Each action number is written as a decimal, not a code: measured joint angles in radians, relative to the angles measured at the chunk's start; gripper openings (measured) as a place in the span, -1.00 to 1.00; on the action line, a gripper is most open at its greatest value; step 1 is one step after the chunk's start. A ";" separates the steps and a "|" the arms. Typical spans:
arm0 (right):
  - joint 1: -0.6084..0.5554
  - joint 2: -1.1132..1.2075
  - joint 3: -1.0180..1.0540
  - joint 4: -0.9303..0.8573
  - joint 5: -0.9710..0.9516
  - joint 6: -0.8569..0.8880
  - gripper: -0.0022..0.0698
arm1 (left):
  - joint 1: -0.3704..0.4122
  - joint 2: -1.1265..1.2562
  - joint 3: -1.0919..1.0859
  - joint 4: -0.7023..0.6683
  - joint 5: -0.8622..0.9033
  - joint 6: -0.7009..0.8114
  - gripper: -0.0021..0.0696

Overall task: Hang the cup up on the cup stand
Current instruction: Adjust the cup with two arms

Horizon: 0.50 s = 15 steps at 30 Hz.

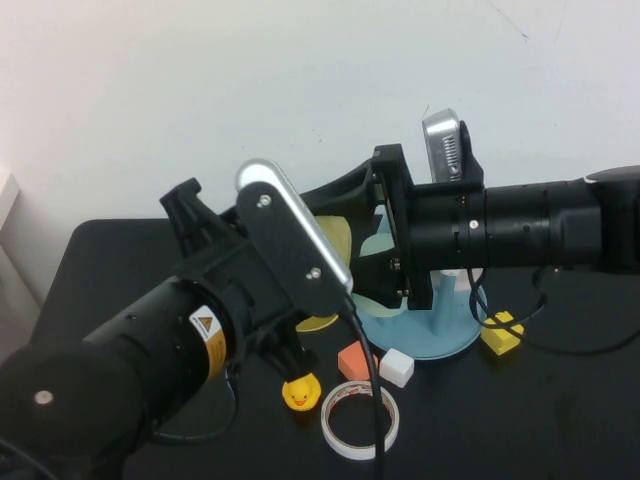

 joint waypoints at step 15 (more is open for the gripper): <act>-0.056 0.000 -0.016 0.021 0.040 -0.184 0.69 | 0.000 -0.224 0.000 -0.289 0.000 0.005 0.09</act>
